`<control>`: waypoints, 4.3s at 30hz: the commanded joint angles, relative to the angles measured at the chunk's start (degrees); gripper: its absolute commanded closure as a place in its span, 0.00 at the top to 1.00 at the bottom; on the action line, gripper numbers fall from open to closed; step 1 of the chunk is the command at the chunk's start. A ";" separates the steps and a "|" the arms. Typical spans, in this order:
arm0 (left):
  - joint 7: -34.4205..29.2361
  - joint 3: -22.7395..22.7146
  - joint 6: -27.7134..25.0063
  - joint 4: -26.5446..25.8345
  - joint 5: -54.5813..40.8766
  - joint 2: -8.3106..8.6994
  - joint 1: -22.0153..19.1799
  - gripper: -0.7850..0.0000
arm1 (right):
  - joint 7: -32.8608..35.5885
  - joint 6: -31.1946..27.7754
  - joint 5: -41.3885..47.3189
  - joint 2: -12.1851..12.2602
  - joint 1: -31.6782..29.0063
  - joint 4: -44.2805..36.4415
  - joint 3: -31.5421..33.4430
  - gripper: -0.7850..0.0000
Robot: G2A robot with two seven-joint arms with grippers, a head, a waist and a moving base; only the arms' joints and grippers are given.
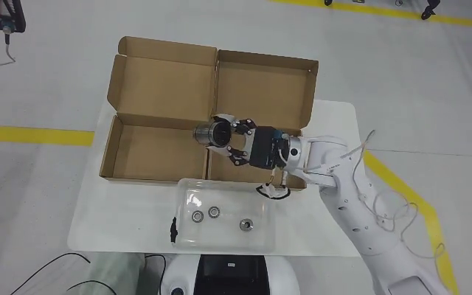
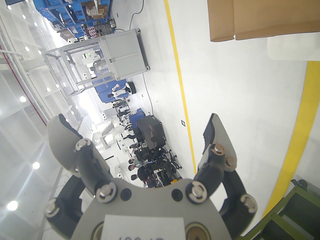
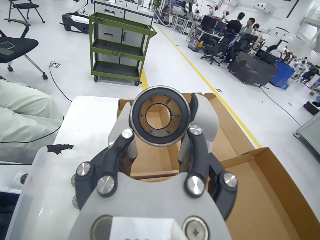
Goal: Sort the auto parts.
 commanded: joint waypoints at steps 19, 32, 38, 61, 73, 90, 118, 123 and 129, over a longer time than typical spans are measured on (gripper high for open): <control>0.00 0.00 0.00 0.00 0.00 0.00 0.00 1.00 | -25.38 -1.62 -6.98 2.79 -13.73 -3.05 11.92 0.00; 0.00 0.00 0.00 0.00 0.00 0.00 0.00 1.00 | -36.58 0.19 -13.11 4.13 -20.82 -6.56 16.15 0.00; 0.00 0.00 0.00 0.00 0.00 0.00 0.00 1.00 | -36.32 0.30 -13.18 4.24 -20.11 -5.63 15.33 0.00; 0.00 0.00 0.00 0.00 0.00 0.00 0.00 1.00 | 9.51 3.43 3.16 2.77 -7.05 3.32 5.24 0.00; 0.00 0.00 0.00 0.00 0.00 0.00 0.00 1.00 | 33.60 10.03 11.54 1.13 1.39 7.43 -2.23 0.00; 0.00 0.00 0.00 0.00 0.00 0.00 0.00 1.00 | 34.64 7.27 15.81 -1.77 10.00 25.04 -10.84 0.00; 0.00 0.00 0.00 0.00 0.00 0.00 0.00 1.00 | 26.02 9.36 11.32 -6.23 15.63 38.92 -18.19 0.06; 0.00 0.00 0.00 0.00 0.00 0.00 0.00 1.00 | 25.77 9.31 11.25 -6.55 15.67 39.61 -18.28 0.40; 0.00 0.00 0.00 0.00 0.00 0.00 0.00 1.00 | 25.80 8.92 11.08 -6.85 15.86 40.15 -18.31 0.62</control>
